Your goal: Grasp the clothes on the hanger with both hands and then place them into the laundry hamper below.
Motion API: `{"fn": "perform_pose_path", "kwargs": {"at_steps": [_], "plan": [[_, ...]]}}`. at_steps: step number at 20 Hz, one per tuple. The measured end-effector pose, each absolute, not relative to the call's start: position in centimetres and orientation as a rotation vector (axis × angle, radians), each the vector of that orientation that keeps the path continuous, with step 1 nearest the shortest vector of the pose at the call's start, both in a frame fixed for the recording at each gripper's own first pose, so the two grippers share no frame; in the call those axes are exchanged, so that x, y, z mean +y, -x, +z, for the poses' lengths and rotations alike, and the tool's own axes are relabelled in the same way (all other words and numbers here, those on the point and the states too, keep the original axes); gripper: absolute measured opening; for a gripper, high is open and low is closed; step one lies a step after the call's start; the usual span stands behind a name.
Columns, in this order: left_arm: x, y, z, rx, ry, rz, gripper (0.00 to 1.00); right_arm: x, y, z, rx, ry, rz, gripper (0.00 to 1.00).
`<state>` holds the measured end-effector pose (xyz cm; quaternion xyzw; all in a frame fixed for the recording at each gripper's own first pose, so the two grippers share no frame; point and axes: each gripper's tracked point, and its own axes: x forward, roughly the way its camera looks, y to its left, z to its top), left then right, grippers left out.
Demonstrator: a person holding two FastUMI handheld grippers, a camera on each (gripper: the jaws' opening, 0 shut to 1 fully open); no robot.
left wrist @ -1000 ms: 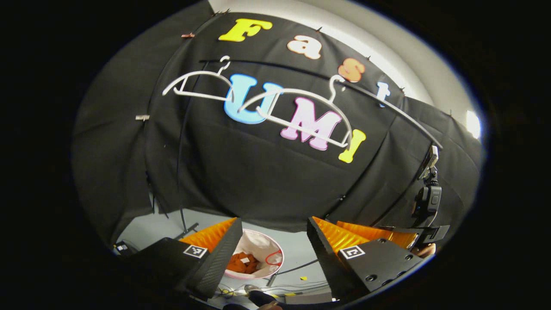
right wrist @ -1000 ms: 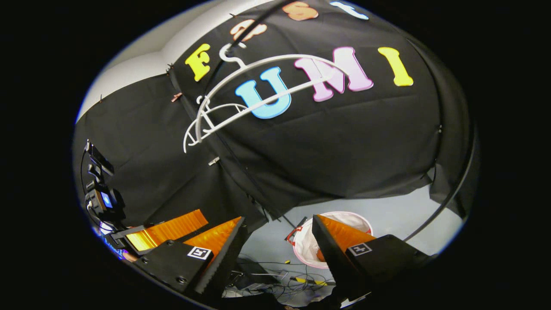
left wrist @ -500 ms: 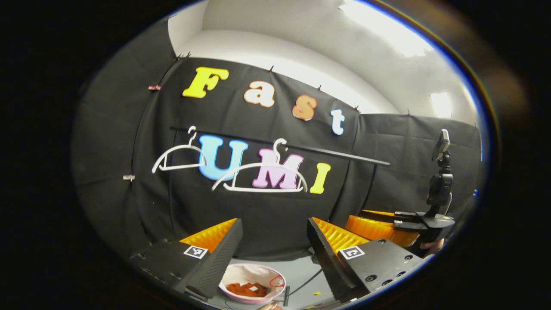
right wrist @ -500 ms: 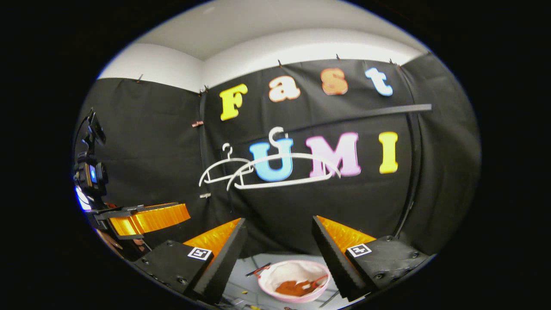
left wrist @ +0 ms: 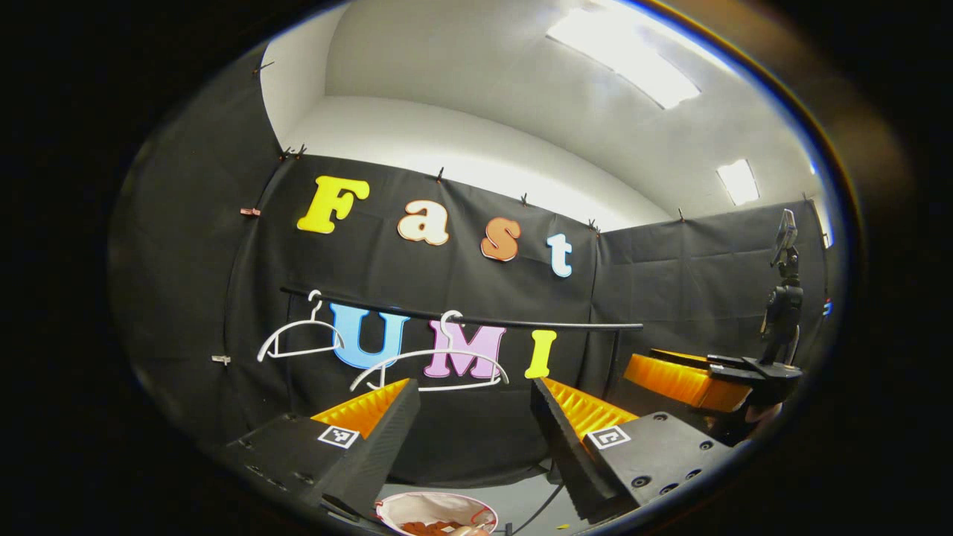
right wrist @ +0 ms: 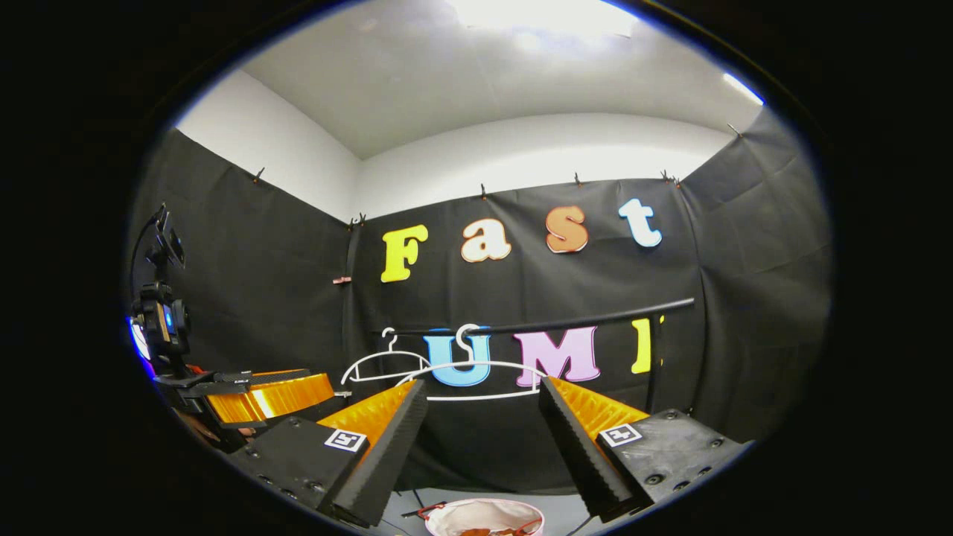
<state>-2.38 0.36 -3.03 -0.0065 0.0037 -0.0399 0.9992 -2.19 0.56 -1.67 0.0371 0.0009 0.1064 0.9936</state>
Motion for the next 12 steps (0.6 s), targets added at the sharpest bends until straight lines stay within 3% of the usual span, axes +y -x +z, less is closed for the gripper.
{"fn": "perform_pose_path", "kwargs": {"at_steps": [8, 9, 10, 12], "plan": [[-2.0, 1.2, -4.2, 0.022, 0.021, -0.049, 0.95, -2.1, 0.7, -3.2, 0.061, -0.101, 0.220, 1.00], [-2.3, 1.2, -4.4, 0.027, 0.031, -0.050, 0.95, -2.2, 0.5, -3.1, 0.055, -0.099, 0.225, 0.92], [-2.6, 1.0, -4.4, 0.029, 0.048, -0.045, 0.95, -2.2, 0.5, -3.1, 0.052, -0.098, 0.238, 0.98], [-3.1, 0.7, -4.1, 0.021, 0.072, -0.032, 0.95, -2.3, 0.7, -3.1, 0.051, -0.103, 0.258, 1.00]]}}
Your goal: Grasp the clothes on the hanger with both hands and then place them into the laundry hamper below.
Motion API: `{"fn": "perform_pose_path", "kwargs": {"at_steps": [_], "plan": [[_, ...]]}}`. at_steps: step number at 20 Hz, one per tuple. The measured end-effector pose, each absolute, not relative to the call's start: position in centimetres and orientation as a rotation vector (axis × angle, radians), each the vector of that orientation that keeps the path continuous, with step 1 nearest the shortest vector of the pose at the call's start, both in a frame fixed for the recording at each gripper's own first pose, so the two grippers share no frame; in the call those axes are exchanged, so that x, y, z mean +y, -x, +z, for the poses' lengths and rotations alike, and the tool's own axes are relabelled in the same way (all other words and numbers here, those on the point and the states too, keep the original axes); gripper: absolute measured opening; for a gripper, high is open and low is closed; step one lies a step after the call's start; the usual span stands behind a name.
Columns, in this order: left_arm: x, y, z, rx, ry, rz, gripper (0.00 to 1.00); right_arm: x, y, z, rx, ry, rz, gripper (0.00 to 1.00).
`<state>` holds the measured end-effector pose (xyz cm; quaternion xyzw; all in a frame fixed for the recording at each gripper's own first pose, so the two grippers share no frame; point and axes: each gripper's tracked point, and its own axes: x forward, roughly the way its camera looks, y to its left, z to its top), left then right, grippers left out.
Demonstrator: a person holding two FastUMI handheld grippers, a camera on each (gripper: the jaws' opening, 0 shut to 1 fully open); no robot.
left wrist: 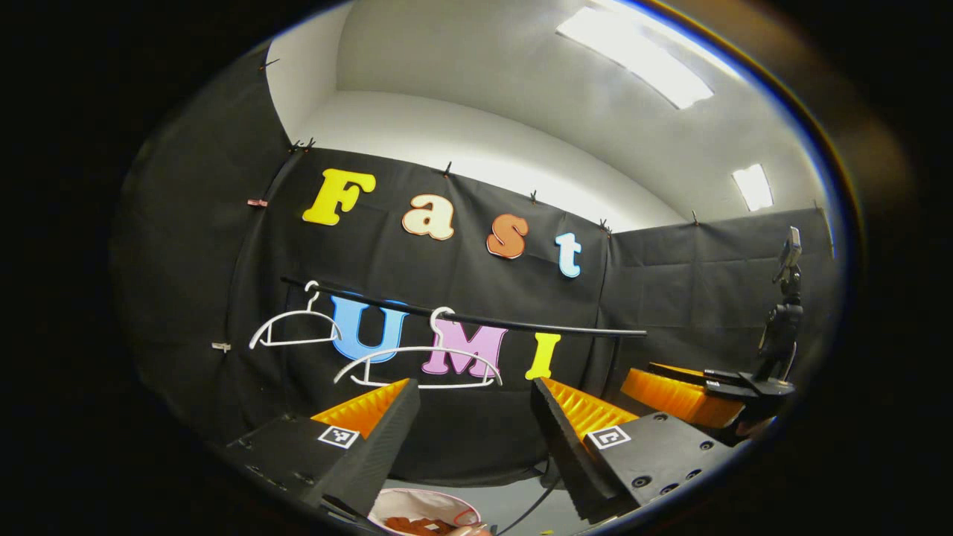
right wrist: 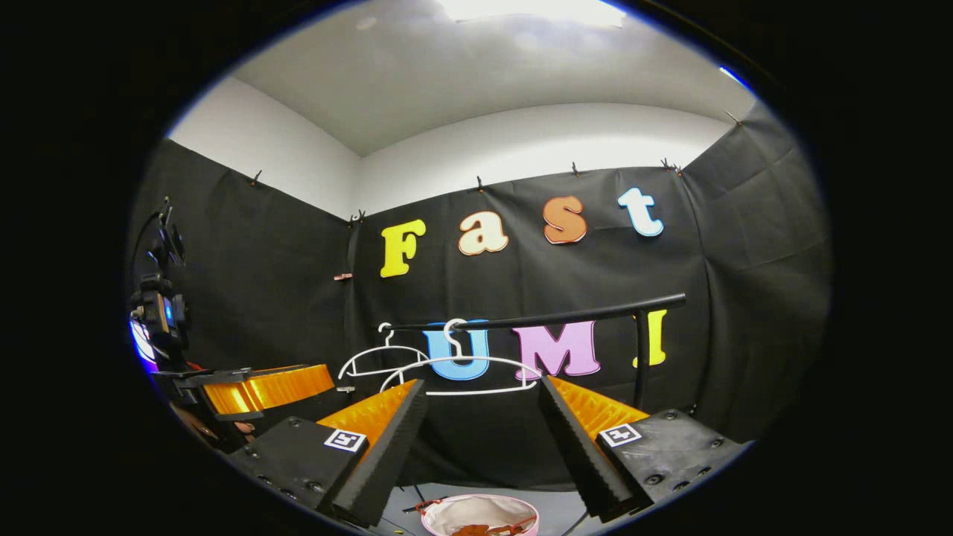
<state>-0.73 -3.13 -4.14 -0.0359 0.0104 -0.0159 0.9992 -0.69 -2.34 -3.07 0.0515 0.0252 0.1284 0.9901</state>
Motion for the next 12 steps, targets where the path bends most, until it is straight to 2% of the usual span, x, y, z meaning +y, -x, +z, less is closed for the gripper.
{"fn": "perform_pose_path", "kwargs": {"at_steps": [12], "plan": [[-5.5, 0.2, -4.6, 0.028, 0.073, -0.028, 0.95, -3.5, 1.0, -2.8, 0.051, -0.135, 0.310, 0.98]]}}
